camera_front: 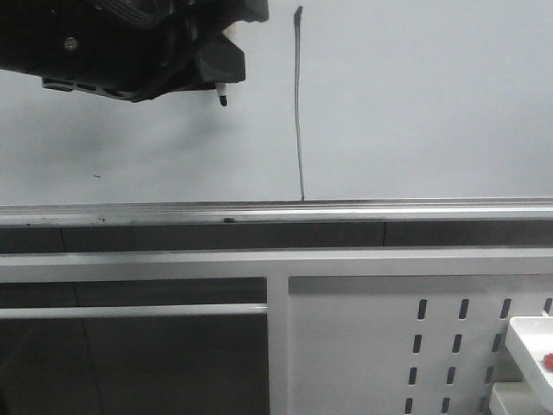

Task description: Write number 1 on whiteboard

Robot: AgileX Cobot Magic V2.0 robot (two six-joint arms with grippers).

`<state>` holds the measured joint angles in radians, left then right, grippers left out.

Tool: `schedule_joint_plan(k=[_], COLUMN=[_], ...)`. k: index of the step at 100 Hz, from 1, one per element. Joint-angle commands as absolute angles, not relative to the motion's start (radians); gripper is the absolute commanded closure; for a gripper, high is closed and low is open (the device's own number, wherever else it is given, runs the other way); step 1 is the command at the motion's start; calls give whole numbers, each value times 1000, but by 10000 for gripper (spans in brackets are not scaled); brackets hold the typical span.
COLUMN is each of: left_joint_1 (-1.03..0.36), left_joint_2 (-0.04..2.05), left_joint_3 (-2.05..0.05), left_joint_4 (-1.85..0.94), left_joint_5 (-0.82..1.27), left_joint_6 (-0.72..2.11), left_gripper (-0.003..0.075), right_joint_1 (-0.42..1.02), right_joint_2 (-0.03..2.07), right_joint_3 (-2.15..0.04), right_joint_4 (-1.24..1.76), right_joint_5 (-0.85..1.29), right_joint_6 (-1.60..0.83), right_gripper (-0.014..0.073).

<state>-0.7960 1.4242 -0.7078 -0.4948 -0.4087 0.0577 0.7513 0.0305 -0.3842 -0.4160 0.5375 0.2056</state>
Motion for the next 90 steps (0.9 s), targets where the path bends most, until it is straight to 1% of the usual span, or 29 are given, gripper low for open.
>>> schedule_joint_plan(k=[1,24,32,36,37,42,55,56,61,66,73,90], left_joint_1=[-797,-797,-797,-797,-797,-797,-797,-797,-797,-797,-797,-800], left_joint_2=[1402,1402,1402,1402,1402,1402,1402,1402,1402,1402,1402,1387], left_joint_3=[-742,-742,-742,-742,-742,-742,-742,-742,-742,-742,-742,-742], left_joint_4=[-506,-506,-506,-506,-506,-506,-506,-506,-506,-506,-506,-504], left_joint_5=[-488,-495,-495,-497,-497,-497,-497,-497,-497,-497,-497,-474], left_joint_6=[55,55,55,55,55,55,55,55,55,55,55,55], left_gripper=[740,739,722,679,679,615,405,405,338,295,266,255], right_joint_1=[745,745,745,745,745,745,745,745,745,745,745,745], right_joint_2=[43,43,43,43,43,43,43,43,43,43,43,43], right_joint_3=[-407,-407,-407,-407,-407,-407,-407,-407,-407,-407,-407,-407], right_joint_4=[-451,-456,-456,-456,-456,-456,-456,-456,-456,-456,-456,-456], right_joint_5=[474,474,474,474,474,474,474,474,474,474,474,474], right_joint_6=[204,204,204,204,204,204,204,204,204,204,204,204], right_gripper=[643,643,643,643,643,643,643,643,643,643,643,643])
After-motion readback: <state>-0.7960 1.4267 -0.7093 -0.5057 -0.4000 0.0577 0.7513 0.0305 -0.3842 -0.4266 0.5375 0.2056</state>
